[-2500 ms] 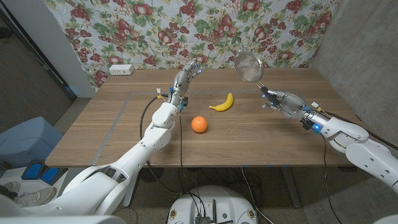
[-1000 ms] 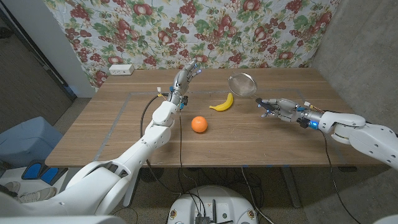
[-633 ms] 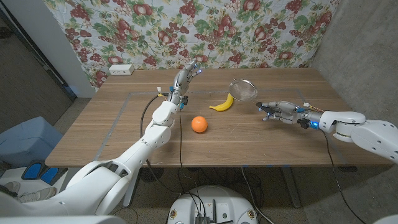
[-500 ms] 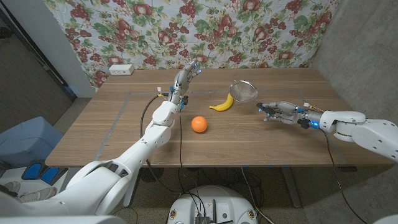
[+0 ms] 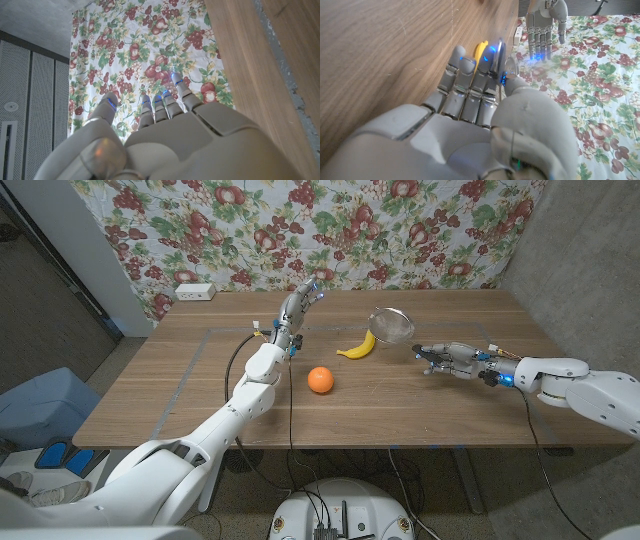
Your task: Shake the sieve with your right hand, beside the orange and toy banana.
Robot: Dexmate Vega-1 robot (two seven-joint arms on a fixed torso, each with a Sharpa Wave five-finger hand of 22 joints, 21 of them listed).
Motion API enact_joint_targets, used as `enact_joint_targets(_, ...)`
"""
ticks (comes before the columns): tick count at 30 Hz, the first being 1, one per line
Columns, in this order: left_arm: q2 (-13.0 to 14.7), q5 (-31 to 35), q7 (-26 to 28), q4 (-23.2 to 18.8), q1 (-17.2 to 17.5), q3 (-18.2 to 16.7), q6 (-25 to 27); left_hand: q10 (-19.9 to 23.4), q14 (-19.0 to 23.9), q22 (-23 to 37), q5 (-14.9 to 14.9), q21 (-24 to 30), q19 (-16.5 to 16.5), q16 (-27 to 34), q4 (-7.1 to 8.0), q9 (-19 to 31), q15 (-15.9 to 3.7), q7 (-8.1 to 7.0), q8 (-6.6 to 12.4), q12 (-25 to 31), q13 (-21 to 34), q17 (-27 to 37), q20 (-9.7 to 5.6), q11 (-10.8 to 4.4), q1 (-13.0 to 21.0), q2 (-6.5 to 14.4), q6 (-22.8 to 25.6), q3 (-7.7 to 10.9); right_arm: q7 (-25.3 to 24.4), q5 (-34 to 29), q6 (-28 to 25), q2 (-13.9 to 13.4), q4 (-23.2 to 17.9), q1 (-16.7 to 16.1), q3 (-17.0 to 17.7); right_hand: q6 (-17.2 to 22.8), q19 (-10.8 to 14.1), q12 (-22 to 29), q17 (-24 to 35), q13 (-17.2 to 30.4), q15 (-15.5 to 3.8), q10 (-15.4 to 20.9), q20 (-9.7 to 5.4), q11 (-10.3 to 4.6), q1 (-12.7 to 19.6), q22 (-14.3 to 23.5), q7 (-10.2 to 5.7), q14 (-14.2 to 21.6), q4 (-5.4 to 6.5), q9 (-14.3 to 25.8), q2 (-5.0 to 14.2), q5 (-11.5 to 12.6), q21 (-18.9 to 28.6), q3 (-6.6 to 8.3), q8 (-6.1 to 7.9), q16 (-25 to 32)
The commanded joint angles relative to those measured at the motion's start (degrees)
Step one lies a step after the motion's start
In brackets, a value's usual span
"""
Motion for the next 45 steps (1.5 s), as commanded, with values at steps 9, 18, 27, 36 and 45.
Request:
enact_joint_targets(9, 0.6, -0.1, 0.2, -1.0, 0.5, -0.2, 0.6, 0.0, -0.2, 0.1, 0.1, -0.3, 0.5, 0.4, -0.3, 0.0, -0.22, 0.49, 0.38, 0.3, 0.1, 0.0, -0.08, 0.28, -0.4, 0.0, 0.2, 0.65, 9.4, 1.4, 15.5, 9.1, 5.1, -2.9, 2.7, 1.1, -0.4, 0.1, 0.2, 0.0, -5.26, 1.1, -2.68, -2.18, 1.7, 0.1, 0.49, -0.1, -0.42, 0.1, 1.58, 0.2, 0.7, 0.51, -0.11, 0.4)
enact_joint_targets(18, 0.4, -0.3, -0.4, -0.4, 0.1, -0.2, 0.3, 0.0, -0.2, 0.1, 0.1, -0.4, 0.5, 0.4, -0.36, 0.0, -0.21, 0.44, 0.39, 0.3, 0.1, 0.0, -0.08, 0.18, -0.5, 0.0, 0.3, 0.81, 15.8, 3.3, 21.7, 13.8, 7.8, -3.0, 3.8, 1.6, -0.5, 0.2, 0.2, -0.1, -5.31, 1.3, -3.05, -2.46, 1.4, 0.0, 0.11, -0.2, -0.35, 0.2, 1.37, 0.3, 1.0, 0.42, -0.02, 0.3)
enact_joint_targets(27, 0.1, -0.4, -0.5, 0.4, -0.2, -0.3, -0.2, 0.0, -0.2, 0.1, 0.1, -0.5, 0.5, 0.4, -0.41, 0.0, -0.18, 0.4, 0.41, 0.4, 0.1, 0.0, -0.08, 0.22, -0.6, -0.1, 0.3, 0.95, 17.7, 3.3, 22.3, 14.9, 9.0, -1.9, 3.2, 1.6, -0.6, 0.3, 0.2, 0.0, -5.33, 1.4, -3.13, -2.56, 1.2, 0.0, -0.11, -0.1, -0.32, 0.2, 1.28, 0.4, 1.3, 0.38, -0.1, 0.3)
enact_joint_targets(36, 0.0, -0.4, -0.3, 0.5, -0.3, -0.3, -0.1, 0.0, -0.2, 0.1, 0.1, -0.5, 0.6, 0.4, -0.46, 0.0, -0.13, 0.4, 0.4, 0.4, 0.1, 0.0, -0.08, 0.23, -0.8, -0.1, 0.3, 1.09, 16.9, 3.2, 21.1, 14.4, 8.9, -1.6, 3.0, 1.7, -0.5, 0.2, 0.2, -0.1, -5.34, 1.5, -3.21, -2.52, 1.1, -0.1, -0.11, 0.0, -0.36, 0.2, 1.27, 0.4, 1.5, 0.41, -0.17, 0.3)
enact_joint_targets(45, -0.2, -0.3, -0.5, 1.1, -0.6, -0.2, 0.0, 0.0, -0.1, 0.1, 0.1, -0.6, 0.6, 0.4, -0.51, 0.0, -0.19, 0.41, 0.39, 0.4, 0.1, 0.0, -0.05, 0.21, -0.9, -0.1, 0.3, 1.24, 11.2, 1.4, 17.7, 11.1, 5.9, -3.2, 3.7, 1.7, -0.6, 0.2, 0.2, -0.1, -5.35, 1.4, -3.1, -2.57, 1.1, -0.1, -0.11, 0.1, -0.5, 0.2, 1.3, 0.5, 1.8, 0.53, -0.29, 0.4)
